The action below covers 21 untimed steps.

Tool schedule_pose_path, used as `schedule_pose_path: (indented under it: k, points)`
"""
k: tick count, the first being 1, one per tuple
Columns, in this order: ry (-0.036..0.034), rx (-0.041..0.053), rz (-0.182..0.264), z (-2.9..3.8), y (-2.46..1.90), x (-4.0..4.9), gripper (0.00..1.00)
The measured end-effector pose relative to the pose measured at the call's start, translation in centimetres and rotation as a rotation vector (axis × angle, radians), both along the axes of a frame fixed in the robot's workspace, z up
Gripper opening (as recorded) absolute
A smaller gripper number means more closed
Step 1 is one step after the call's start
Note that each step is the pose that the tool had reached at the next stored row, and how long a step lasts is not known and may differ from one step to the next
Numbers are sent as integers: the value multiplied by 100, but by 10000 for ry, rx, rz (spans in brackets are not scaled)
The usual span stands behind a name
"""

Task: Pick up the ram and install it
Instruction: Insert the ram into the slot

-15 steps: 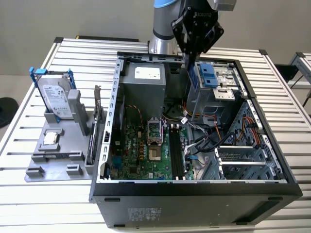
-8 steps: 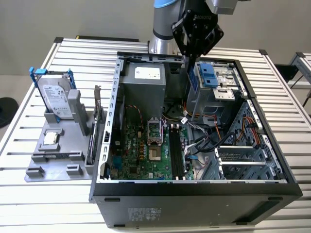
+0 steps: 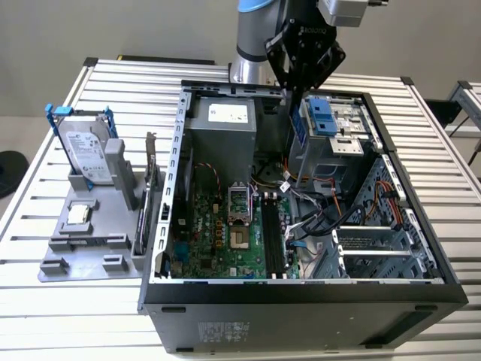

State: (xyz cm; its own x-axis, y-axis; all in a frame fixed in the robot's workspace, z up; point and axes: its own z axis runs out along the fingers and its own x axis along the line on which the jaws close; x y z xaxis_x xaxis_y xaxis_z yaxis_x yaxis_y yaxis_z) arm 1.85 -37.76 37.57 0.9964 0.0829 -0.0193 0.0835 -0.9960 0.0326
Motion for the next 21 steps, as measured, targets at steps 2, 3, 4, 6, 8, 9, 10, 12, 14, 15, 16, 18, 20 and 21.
schedule_pose_path:
  k: [2,3,4,6,8,9,10,12,14,15,16,18,20,21]
  points:
    - [-1,1,0,-1,-1,0,0]
    - [-1,2,0,-2,-1,0,0]
    - [-1,3,0,-2,-1,0,0]
    - [-1,3,0,-3,-1,0,0]
    - [-2,5,0,-9,-1,0,0]
    - [-1,4,0,-13,-1,0,0]
    - [-1,3,0,-16,-1,0,0]
    - [-1,3,0,-24,-1,0,0]
    - [-1,3,0,-32,-1,0,0]
    - [-1,2,0,-36,-1,0,0]
    - [-1,2,0,-39,-1,0,0]
    - [-1,2,0,-46,-1,0,0]
    - [-1,2,1,-53,-1,0,0]
    - [-1,2,0,-56,-1,0,0]
